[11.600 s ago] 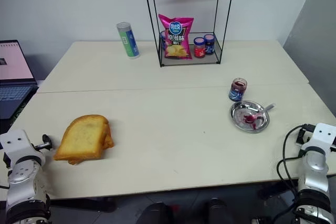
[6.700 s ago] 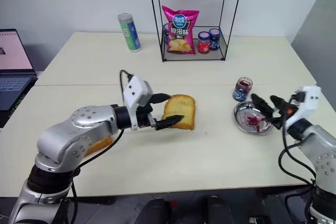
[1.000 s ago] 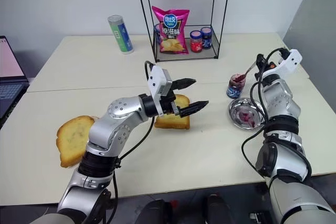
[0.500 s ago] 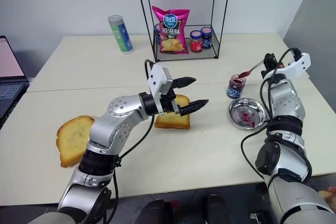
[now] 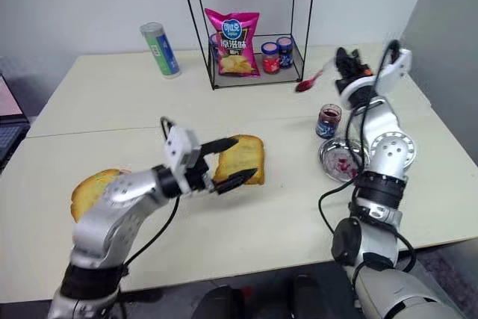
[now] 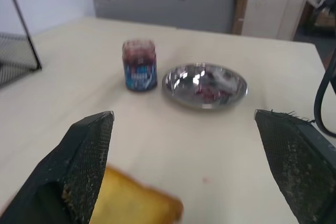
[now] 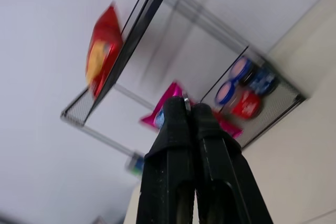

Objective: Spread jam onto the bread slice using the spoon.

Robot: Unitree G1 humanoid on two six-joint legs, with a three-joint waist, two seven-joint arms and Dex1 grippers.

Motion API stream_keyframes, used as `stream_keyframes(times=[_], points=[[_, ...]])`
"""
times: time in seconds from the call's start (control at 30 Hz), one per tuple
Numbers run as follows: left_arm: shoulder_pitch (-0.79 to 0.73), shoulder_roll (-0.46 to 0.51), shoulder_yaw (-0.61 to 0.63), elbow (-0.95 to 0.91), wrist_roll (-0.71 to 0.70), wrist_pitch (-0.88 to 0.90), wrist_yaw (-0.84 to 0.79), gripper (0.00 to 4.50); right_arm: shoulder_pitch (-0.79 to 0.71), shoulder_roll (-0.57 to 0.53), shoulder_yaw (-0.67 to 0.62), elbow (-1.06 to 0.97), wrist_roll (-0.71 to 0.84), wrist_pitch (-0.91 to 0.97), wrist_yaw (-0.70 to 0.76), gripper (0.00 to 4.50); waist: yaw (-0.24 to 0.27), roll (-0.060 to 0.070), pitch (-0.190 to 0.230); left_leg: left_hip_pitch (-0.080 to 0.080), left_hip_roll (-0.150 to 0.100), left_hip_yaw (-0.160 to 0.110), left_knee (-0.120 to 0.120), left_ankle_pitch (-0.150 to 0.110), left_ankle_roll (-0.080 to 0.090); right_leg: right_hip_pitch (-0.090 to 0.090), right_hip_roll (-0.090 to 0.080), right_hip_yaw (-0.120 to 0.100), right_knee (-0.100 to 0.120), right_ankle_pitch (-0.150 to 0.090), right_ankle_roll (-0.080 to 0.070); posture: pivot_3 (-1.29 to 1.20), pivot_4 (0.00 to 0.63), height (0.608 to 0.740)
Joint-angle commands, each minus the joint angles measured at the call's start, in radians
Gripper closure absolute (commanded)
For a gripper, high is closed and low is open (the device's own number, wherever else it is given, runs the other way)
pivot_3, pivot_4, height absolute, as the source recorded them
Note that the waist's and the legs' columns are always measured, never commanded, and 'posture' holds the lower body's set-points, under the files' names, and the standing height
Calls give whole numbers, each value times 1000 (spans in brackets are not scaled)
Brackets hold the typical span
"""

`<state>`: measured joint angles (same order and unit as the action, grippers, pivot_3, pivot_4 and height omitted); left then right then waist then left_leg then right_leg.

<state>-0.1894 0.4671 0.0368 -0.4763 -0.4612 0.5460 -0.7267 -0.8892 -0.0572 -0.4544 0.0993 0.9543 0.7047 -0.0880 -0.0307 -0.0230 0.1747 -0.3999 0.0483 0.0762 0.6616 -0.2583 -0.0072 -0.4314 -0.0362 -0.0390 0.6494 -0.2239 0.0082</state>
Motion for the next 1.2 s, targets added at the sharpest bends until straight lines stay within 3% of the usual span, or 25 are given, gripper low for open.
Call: stream_keyframes(times=[0.03, 0.23, 0.63, 1.2], points=[[137, 24, 84, -131, -21, -14, 42, 0, 32, 20, 148, -121, -46, 13, 66, 4493, 2, 0, 0, 0, 0, 0, 0, 0, 0, 0, 0, 0, 0, 0, 0, 0, 150, 740], [307, -5, 97, -180, 29, -73, 128, 0, 89, 12, 342, -134, -202, -55, 201, 4493, 10, -1, 0, 0, -2, -1, 1, 0, 1, 1, 0, -2, -1, 0, 1, 0, 150, 740], [342, -36, 54, -229, 59, -93, 221, 0, 132, -61, 614, -96, -575, -372, 464, 4493, 4, -1, 0, 0, -1, -1, 1, 1, 2, 1, 1, -2, -2, 1, 3, 0, 150, 740], [322, -37, 61, -226, 43, -86, 252, 0, 181, -38, 723, -96, -739, -554, 617, 4493, 4, -2, 0, 0, -1, 0, 1, 1, 2, 1, 1, -2, -2, 2, 0, 0, 150, 740]])
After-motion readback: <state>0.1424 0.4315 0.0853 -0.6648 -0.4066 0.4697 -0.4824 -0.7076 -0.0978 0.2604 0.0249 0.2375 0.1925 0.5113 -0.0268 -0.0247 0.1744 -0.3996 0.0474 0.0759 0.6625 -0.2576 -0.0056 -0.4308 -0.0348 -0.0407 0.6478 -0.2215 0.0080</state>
